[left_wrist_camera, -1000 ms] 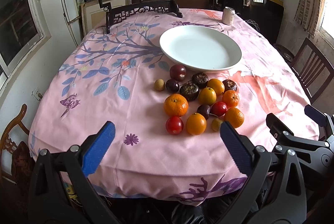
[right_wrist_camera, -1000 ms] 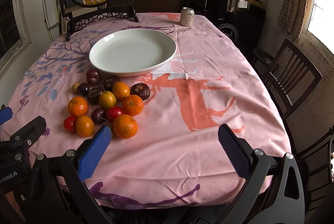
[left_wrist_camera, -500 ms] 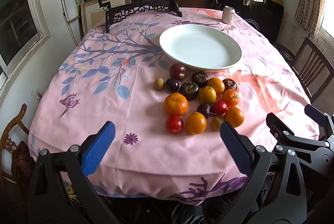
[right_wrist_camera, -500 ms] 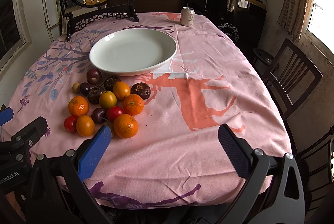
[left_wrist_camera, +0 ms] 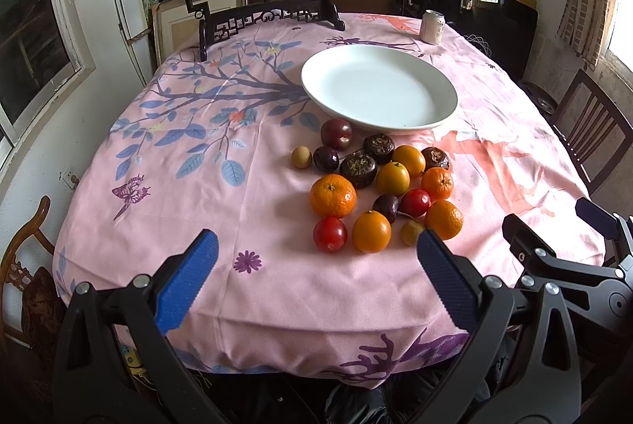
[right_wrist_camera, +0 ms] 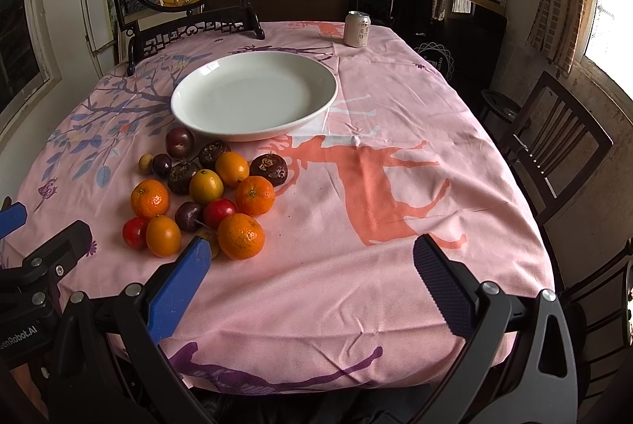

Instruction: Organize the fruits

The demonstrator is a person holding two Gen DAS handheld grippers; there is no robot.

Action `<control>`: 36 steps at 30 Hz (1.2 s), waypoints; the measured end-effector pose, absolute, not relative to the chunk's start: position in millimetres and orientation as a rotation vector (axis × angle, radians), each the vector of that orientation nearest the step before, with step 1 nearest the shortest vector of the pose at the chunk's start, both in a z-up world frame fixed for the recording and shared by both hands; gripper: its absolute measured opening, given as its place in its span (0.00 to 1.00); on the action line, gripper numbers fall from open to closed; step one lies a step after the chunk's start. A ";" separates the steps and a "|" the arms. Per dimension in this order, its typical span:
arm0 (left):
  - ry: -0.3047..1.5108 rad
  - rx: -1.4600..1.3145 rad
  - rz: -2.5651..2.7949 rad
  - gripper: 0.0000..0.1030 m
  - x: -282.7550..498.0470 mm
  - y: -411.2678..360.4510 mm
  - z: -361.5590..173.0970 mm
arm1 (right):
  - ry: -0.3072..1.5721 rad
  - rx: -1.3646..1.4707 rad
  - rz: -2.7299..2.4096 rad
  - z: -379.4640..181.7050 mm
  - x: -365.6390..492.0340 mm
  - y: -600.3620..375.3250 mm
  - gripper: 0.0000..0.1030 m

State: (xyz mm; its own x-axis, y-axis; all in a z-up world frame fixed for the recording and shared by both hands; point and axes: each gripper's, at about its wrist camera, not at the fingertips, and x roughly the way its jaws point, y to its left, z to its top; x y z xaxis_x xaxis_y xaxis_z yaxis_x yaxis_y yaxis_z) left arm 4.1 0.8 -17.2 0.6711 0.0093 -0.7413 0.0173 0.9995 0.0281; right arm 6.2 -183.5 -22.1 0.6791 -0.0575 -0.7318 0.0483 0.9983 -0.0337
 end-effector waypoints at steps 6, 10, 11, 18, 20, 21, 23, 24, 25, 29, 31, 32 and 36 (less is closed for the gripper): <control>0.836 0.034 -0.003 0.98 4.1 0.8 -16.8 | 0.823 -0.011 -0.059 -22.0 6.2 -183.6 0.99; 0.836 0.035 -0.004 0.98 4.4 0.8 -17.8 | 0.823 -0.011 -0.059 -21.8 6.7 -184.3 0.99; 0.836 0.035 -0.003 0.98 4.6 0.9 -18.4 | 0.823 -0.010 -0.059 -21.7 7.1 -185.0 0.99; 0.838 0.035 -0.002 0.98 4.4 0.4 -18.8 | 0.827 -0.013 -0.059 -23.2 6.5 -182.7 0.99; 0.838 0.034 -0.002 0.98 4.3 0.4 -18.4 | 0.828 -0.012 -0.058 -24.2 5.7 -181.0 0.99; 0.838 0.035 -0.002 0.98 4.5 0.4 -18.9 | 0.828 -0.013 -0.058 -24.4 5.1 -179.8 0.99; 0.839 0.037 0.000 0.98 4.5 0.8 -22.0 | 0.832 -0.012 -0.054 -26.9 6.3 -179.7 0.99; 0.838 0.037 0.008 0.98 5.1 3.5 -24.3 | 0.838 -0.009 -0.048 -29.6 5.7 -177.5 0.99; 0.836 0.035 0.021 0.98 5.5 7.3 -26.2 | 0.850 -0.002 -0.032 -32.5 7.1 -177.0 0.99; 0.843 0.057 0.050 0.98 3.6 24.2 -35.5 | 0.886 0.006 0.074 -48.4 18.2 -173.5 0.99; 0.885 0.065 0.059 0.98 4.9 32.4 -47.9 | 0.903 0.040 0.186 -60.2 25.7 -171.7 0.99; 0.908 0.058 0.058 0.98 6.6 36.8 -53.9 | 0.904 0.064 0.222 -63.5 28.7 -172.0 0.96; 1.003 -0.005 0.042 0.98 12.7 53.0 -76.5 | 0.950 0.057 0.260 -78.3 46.7 -166.5 0.71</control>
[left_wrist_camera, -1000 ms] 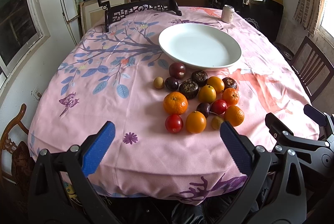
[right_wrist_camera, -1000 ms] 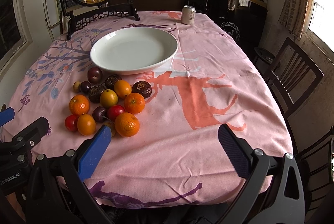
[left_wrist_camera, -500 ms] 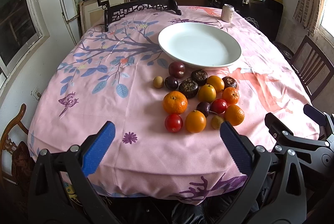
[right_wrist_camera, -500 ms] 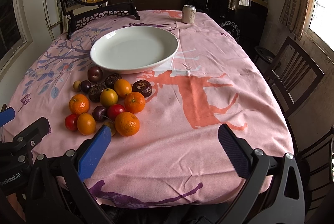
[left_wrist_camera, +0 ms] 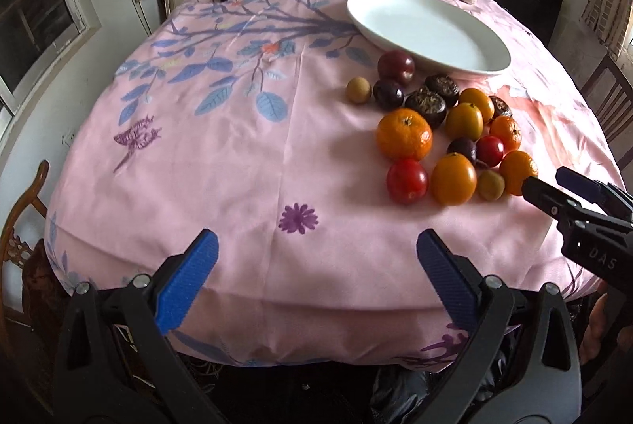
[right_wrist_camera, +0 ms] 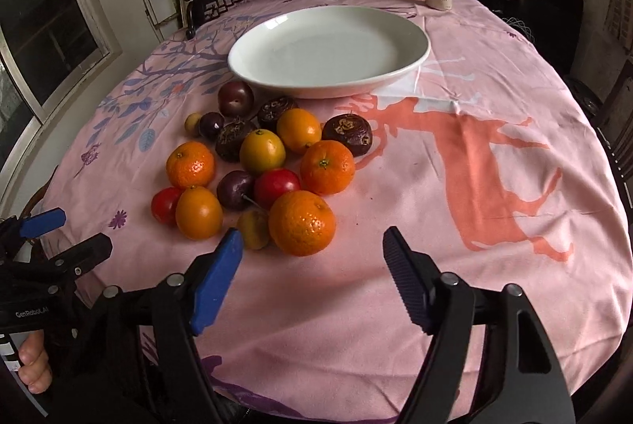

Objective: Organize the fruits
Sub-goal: 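Grasp a tangerine with the right tool while the left tool grasps a red tomato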

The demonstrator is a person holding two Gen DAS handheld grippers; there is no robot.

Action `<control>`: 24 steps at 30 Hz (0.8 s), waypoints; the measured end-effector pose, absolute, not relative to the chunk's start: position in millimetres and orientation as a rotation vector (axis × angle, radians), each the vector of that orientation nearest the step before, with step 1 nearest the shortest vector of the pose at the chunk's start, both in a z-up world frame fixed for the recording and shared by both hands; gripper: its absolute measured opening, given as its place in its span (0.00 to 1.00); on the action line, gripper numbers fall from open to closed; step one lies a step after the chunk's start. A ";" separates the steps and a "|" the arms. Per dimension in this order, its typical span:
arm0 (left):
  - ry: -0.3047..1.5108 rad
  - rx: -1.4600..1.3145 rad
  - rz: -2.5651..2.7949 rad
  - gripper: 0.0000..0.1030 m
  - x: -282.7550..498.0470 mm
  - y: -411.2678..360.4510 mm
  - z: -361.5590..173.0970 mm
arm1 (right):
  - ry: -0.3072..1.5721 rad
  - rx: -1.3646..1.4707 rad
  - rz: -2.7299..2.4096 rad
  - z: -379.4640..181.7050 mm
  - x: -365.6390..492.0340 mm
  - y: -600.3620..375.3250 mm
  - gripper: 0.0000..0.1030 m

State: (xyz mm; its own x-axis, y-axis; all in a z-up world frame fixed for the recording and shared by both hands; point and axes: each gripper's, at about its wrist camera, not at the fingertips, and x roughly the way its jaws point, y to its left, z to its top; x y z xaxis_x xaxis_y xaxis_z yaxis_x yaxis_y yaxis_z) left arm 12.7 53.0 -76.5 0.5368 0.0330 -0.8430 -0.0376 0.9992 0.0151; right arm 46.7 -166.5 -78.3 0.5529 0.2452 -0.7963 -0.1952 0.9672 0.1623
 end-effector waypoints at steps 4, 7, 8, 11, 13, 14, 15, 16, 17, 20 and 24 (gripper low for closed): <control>1.007 -0.006 0.043 0.98 16.5 53.9 -79.4 | 0.960 0.128 0.298 -91.9 61.5 -170.5 0.49; 1.009 0.007 0.026 0.98 18.7 46.7 -78.9 | 0.992 0.150 0.343 -93.4 66.7 -173.8 0.40; 1.010 0.012 0.017 0.98 20.3 43.7 -79.2 | 1.000 0.146 0.345 -92.6 65.9 -173.8 0.40; 1.011 0.040 0.022 0.98 26.6 35.9 -82.1 | 1.017 0.142 0.345 -90.5 58.0 -176.2 0.40; 1.000 0.060 0.041 0.98 30.5 34.4 -84.1 | 1.011 0.099 0.327 -87.5 48.0 -177.1 0.40; 0.991 0.070 0.043 0.98 32.1 33.3 -84.8 | 1.010 0.088 0.323 -87.5 45.0 -178.0 0.40; 0.986 0.076 0.038 0.98 35.1 32.1 -85.8 | 1.013 0.090 0.325 -88.0 43.4 -178.8 0.40; 0.982 0.079 0.026 0.98 37.6 30.0 -86.9 | 1.014 0.089 0.326 -90.1 43.9 -179.6 0.40; 0.978 0.083 0.018 0.96 41.3 27.7 -88.7 | 1.021 0.089 0.327 -93.2 47.1 -178.9 0.40; 0.991 0.066 -0.022 0.87 52.5 21.8 -97.0 | 1.009 0.101 0.329 -99.5 55.5 -177.9 0.40; 1.010 0.043 -0.099 0.68 58.8 12.1 -103.1 | 1.010 0.104 0.329 -97.6 54.6 -179.7 0.40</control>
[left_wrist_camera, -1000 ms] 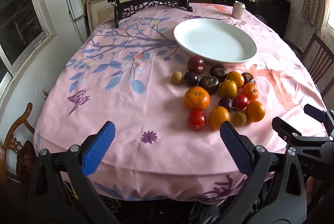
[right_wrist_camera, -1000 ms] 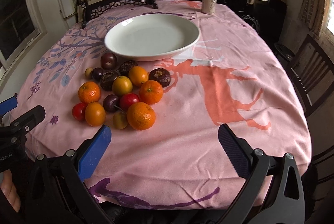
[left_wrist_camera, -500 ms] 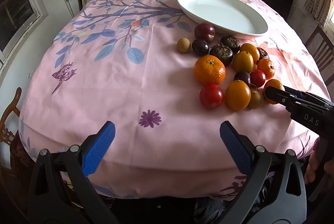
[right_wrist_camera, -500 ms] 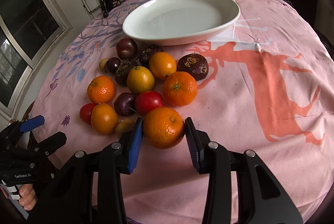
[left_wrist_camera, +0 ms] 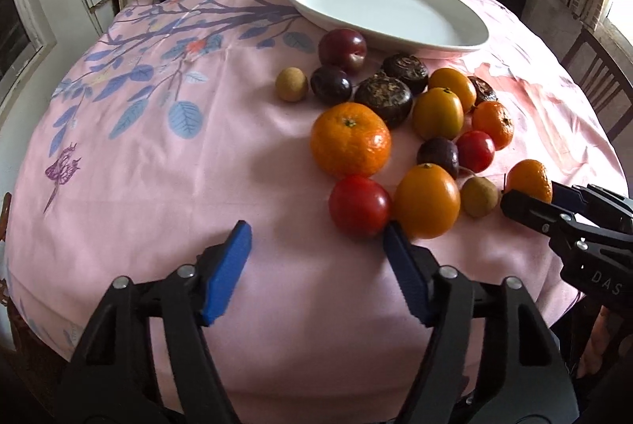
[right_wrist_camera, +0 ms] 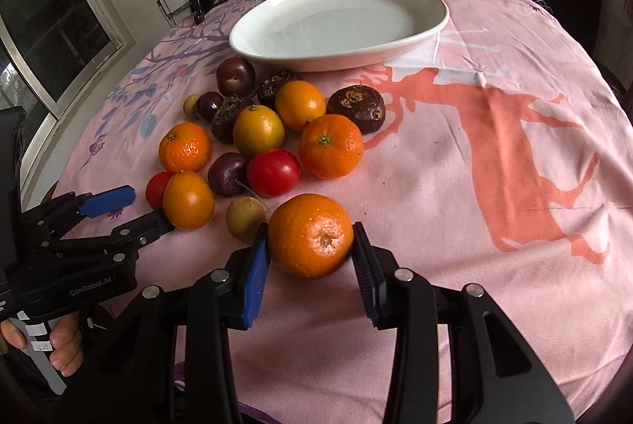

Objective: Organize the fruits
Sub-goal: 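Grasp a tangerine with the right tool while the left tool grasps a red tomato, then carry both fruits over the white plate and open both tools to release them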

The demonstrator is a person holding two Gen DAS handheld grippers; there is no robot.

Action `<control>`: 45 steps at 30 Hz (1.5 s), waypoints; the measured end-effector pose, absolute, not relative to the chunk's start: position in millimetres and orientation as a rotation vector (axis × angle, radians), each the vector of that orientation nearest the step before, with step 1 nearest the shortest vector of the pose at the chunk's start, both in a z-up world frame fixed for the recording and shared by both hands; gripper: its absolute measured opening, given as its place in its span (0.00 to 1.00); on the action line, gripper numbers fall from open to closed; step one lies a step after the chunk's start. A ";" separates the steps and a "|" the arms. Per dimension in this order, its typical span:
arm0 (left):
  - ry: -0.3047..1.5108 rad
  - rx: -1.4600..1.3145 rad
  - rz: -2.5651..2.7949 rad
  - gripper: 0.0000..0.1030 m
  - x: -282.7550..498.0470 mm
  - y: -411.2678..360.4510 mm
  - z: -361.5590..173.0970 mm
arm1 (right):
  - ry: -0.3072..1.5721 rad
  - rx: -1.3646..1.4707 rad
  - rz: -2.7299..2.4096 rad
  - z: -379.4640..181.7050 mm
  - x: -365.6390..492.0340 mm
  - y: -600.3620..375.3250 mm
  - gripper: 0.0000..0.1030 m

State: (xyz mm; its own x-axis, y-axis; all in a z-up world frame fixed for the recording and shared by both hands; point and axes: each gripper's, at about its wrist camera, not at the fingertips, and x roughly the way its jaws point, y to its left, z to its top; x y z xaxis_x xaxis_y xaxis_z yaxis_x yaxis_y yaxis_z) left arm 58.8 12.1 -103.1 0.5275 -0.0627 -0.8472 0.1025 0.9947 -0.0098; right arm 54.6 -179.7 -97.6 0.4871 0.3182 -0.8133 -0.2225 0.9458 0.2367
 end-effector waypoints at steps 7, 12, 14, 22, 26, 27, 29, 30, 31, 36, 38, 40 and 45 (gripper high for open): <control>0.993 -0.006 -0.169 0.31 66.3 5.1 -100.2 | 1.000 0.114 0.317 -99.0 53.9 -183.6 0.40; 0.954 -0.008 -0.183 0.31 53.7 5.3 -85.6 | 0.968 0.129 0.320 -89.5 48.1 -187.6 0.39; 0.926 -0.014 -0.190 0.31 47.4 6.4 -72.7 | 0.949 0.136 0.318 -83.0 46.2 -191.4 0.39; 0.886 0.026 -0.205 0.31 85.3 -2.4 -26.4 | 0.908 0.084 0.313 -53.5 72.5 -195.4 0.39; 0.895 0.030 -0.213 0.31 154.1 -10.5 -2.7 | 0.888 0.041 0.327 -29.2 124.6 -194.8 0.39; 0.906 0.024 -0.212 0.31 176.8 -13.6 1.8 | 0.883 0.042 0.337 -23.7 142.6 -194.5 0.39; 0.934 0.016 -0.202 0.31 224.0 -21.9 5.3 | 0.890 0.058 0.370 -16.4 185.3 -192.5 0.39; 0.951 0.015 -0.193 0.31 245.6 -26.6 3.9 | 0.908 0.076 0.377 -16.8 209.9 -192.2 0.39; 0.968 0.021 -0.182 0.31 268.1 -32.2 0.8 | 0.928 0.080 0.372 -20.2 234.0 -191.7 0.39; 1.072 -0.010 -0.157 0.31 345.4 -45.7 -32.5 | 1.046 0.065 0.314 -60.6 323.1 -190.0 0.39; 1.101 -0.023 -0.148 0.31 362.0 -47.2 -45.1 | 1.074 0.054 0.302 -75.2 339.8 -190.3 0.39; 1.117 -0.025 -0.143 0.31 372.4 -48.8 -53.2 | 1.092 0.053 0.305 -84.6 350.2 -192.0 0.39; 1.095 -0.046 -0.151 0.63 373.5 -44.6 -46.0 | 1.078 0.019 0.282 -81.7 346.8 -195.4 0.57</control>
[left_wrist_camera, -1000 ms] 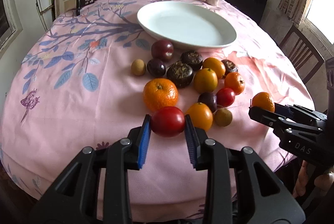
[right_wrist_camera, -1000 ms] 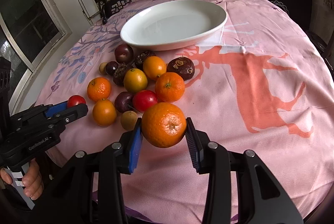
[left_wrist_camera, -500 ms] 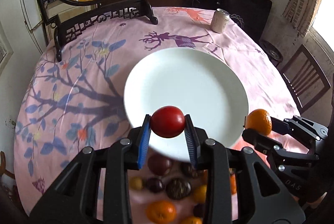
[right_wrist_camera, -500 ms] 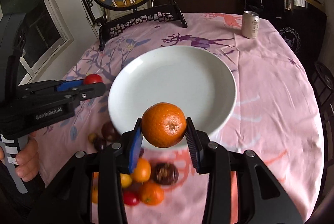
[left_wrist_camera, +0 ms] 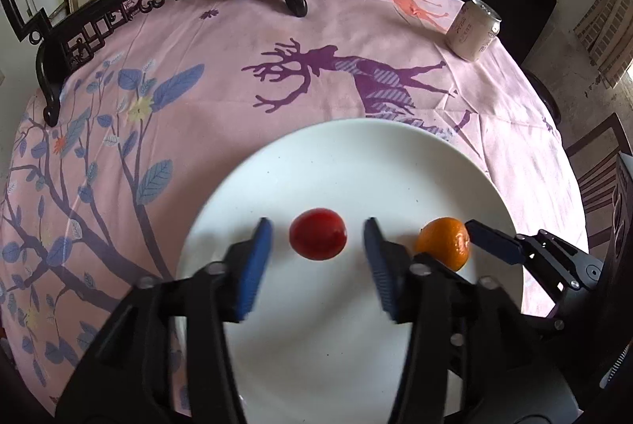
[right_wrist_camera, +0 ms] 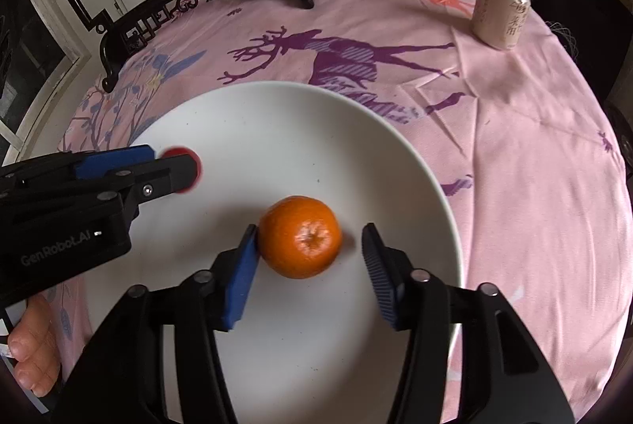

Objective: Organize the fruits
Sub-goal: 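Carry both fruits over the white plate and open both tools to release them, then grasp another tangerine with the right tool while the left tool grasps an orange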

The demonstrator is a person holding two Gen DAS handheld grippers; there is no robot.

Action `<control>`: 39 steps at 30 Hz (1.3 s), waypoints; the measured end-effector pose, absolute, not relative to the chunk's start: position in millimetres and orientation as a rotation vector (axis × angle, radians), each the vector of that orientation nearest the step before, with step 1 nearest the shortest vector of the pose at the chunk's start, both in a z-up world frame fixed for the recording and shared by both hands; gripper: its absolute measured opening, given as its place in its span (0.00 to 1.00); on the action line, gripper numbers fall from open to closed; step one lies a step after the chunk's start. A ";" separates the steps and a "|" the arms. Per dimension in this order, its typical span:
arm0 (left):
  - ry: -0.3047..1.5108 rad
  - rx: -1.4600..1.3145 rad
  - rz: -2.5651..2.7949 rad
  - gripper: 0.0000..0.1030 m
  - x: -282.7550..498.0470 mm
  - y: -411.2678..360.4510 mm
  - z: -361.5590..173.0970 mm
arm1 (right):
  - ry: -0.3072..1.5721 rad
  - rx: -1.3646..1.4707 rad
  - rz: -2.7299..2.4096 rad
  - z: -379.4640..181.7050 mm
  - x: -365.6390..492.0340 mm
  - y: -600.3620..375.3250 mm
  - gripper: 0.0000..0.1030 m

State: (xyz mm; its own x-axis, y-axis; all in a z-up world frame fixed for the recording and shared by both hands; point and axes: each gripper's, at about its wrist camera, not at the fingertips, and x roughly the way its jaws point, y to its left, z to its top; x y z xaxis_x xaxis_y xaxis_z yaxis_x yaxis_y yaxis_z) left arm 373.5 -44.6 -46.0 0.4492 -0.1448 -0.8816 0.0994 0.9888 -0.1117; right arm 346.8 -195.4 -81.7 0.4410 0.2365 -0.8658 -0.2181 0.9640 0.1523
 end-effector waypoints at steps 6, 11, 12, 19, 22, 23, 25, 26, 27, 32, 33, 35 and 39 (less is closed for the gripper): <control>0.933 -0.040 -0.133 0.69 293.7 -19.2 7.9 | 0.976 -0.012 0.258 -28.1 274.8 -209.9 0.65; 0.829 -0.010 -0.064 0.78 183.7 1.0 7.7 | 0.891 0.019 0.282 -15.4 166.7 -204.0 0.69; 0.820 -0.011 -0.059 0.78 164.4 3.8 2.7 | 0.878 0.021 0.274 -18.0 149.5 -200.0 0.69; 0.842 0.003 -0.054 0.78 90.4 15.9 -28.6 | 0.892 0.039 0.249 -29.8 94.8 -188.2 0.69; 0.864 0.008 -0.076 0.78 72.4 17.7 -37.6 | 0.908 0.028 0.237 -36.1 87.3 -188.7 0.69; 0.878 0.003 -0.092 0.78 68.0 17.3 -40.4 | 0.926 0.031 0.235 -41.9 87.0 -189.1 0.69; 0.902 0.014 -0.125 0.78 60.1 12.5 -47.0 | 0.967 0.041 0.235 -57.6 87.2 -187.5 0.69; 0.914 0.024 -0.133 0.78 57.3 9.7 -50.6 | 0.981 0.048 0.234 -64.7 88.5 -186.8 0.69; 0.922 0.034 -0.138 0.78 54.9 7.6 -53.5 | 0.986 0.061 0.232 -70.6 89.9 -186.5 0.69; 0.951 0.052 -0.146 0.78 48.6 2.9 -61.1 | 0.961 0.082 0.230 -86.1 100.5 -181.3 0.61; 0.955 0.055 -0.148 0.78 47.7 2.5 -62.3 | 0.974 0.094 0.248 -90.6 104.2 -179.6 0.47; 0.962 0.058 -0.151 0.78 47.0 1.1 -65.0 | 0.980 0.142 0.290 -94.0 110.9 -178.8 0.38; 1.005 0.041 -0.178 0.78 50.3 -1.4 -73.4 | 0.978 0.150 0.289 -88.5 108.2 -180.2 0.35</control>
